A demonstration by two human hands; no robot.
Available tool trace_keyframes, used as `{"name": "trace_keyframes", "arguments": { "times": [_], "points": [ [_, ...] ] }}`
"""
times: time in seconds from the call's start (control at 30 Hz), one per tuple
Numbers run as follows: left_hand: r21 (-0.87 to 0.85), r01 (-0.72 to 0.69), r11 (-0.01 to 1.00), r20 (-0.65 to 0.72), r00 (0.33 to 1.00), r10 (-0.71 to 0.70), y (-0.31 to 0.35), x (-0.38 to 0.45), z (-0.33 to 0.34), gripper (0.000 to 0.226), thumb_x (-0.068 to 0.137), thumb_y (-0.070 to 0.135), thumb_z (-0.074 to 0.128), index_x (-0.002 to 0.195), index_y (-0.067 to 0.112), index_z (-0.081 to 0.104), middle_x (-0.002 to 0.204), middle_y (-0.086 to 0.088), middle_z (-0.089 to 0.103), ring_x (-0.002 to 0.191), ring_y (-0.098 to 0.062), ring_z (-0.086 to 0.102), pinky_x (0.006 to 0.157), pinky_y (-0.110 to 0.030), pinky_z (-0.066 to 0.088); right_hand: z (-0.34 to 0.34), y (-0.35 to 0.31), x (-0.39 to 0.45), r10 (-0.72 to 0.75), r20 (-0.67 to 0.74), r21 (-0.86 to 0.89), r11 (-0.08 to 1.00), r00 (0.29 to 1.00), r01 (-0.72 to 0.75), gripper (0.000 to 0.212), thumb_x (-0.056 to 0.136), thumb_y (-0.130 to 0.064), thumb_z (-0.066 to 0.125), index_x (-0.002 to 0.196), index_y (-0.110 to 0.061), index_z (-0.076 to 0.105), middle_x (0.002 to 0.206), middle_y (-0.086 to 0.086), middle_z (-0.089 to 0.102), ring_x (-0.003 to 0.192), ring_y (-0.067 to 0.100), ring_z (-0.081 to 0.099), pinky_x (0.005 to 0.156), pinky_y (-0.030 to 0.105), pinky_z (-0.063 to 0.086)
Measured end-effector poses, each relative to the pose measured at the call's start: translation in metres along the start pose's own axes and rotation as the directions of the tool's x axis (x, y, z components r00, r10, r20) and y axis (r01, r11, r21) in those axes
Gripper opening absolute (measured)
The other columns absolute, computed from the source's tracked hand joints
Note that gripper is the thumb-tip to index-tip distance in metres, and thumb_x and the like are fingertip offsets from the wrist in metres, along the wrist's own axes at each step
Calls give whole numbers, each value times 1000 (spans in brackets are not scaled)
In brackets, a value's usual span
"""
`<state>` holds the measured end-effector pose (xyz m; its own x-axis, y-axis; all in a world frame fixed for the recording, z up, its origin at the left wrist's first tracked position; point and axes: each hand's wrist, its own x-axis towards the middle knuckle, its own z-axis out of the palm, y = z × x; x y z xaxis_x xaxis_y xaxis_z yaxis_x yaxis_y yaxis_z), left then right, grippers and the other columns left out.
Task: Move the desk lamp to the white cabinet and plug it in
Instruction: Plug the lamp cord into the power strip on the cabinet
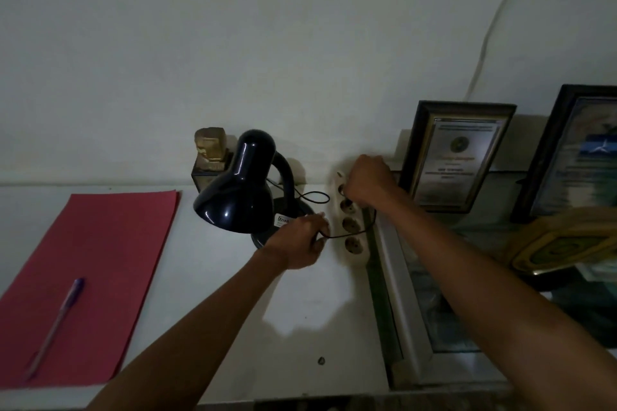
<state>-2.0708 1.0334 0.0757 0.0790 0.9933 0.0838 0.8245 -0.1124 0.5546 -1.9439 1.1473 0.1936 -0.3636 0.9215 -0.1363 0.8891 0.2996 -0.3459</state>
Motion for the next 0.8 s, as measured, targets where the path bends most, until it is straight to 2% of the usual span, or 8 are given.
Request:
{"name": "trace_keyframes", "arguments": {
  "times": [0.07,0.2,0.3,0.4,0.47,0.57,0.7,0.8],
  "points": [
    [2,-7,1000,-4,1000,7,-2,-3,1,21,90,15,59,111,14,64,136,-14,59,139,-20,44,106,-40,44,4,0,4,20,0,7,1000,1000,-20,22,81,-8,74,98,2,65,108,20,66,96,32,69,64,23,46],
    [20,-9,1000,-28,1000,9,-7,-9,10,32,94,16,56,126,16,61,151,-4,45,148,-15,25,115,-30,26,11,1,9,45,23,-16,999,999,-44,20,84,-5,72,101,3,64,109,21,65,96,32,69,62,25,47],
    [-6,0,1000,-28,1000,0,-7,-11,17,35,93,14,58,128,17,60,153,-3,41,150,-18,18,119,-38,25,16,2,8,54,33,-51,997,998,-52,16,86,-6,70,99,3,65,109,21,67,95,31,69,62,25,47],
    [-11,4,1000,-15,1000,-4,-7,-11,20,38,91,12,58,128,17,60,156,-5,37,151,-21,14,121,-41,20,18,-1,8,33,28,-78,997,999,-31,8,81,-2,69,82,0,61,106,20,68,94,31,70,63,25,47],
    [-10,1,1000,-13,1000,-1,-9,-9,21,39,90,10,58,129,16,60,157,-6,35,151,-21,12,123,-41,13,19,-2,9,20,25,-101,995,999,-18,23,80,-1,69,67,-6,51,100,19,69,85,29,70,57,25,46],
    [-22,-4,1000,-10,1000,4,-12,-10,22,40,91,8,57,130,16,59,158,-7,33,152,-21,11,123,-39,5,21,1,12,14,50,-115,993,999,-8,33,80,-4,72,64,-11,44,92,15,63,72,24,63,41,21,35],
    [-20,-23,1000,-20,1000,22,-12,-11,22,41,91,5,56,130,16,60,158,-9,33,152,-25,12,123,-47,10,21,7,13,-19,84,-156,987,996,32,39,79,-12,79,64,-11,42,94,12,66,65,18,54,37,20,28],
    [-18,-25,1000,-24,999,24,-9,-14,21,42,90,4,56,130,16,60,157,-10,34,151,-26,13,122,-49,14,21,10,11,-48,111,-198,978,993,70,35,78,-15,80,66,-9,48,101,17,68,78,22,62,41,21,32]
  ]
}}
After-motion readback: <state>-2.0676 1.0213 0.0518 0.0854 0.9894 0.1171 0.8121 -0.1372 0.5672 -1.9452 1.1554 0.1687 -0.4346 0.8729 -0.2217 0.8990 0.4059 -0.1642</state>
